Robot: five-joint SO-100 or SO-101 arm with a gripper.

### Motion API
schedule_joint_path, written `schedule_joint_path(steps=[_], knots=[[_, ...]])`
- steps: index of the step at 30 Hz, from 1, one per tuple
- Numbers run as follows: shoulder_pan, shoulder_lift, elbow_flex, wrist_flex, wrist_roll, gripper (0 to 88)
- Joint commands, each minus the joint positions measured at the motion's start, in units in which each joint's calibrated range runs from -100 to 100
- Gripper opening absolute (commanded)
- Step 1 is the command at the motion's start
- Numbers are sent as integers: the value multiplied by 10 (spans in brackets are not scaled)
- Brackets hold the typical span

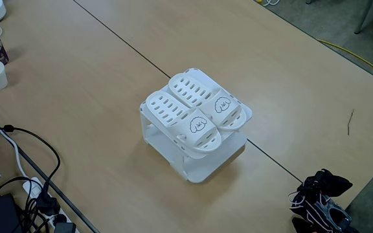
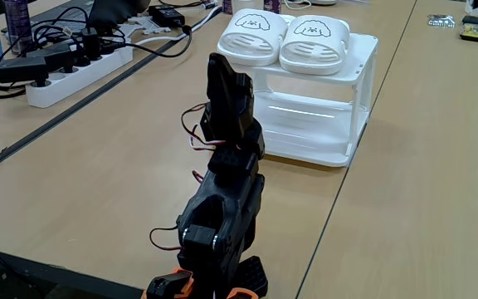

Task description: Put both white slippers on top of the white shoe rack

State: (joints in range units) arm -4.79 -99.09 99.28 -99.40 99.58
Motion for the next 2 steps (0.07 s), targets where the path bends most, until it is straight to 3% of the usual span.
schedule_joint_path(steps=[1,2], knots=[[-2,2,4,-2,4,8],[-2,2,4,-2,4,8]])
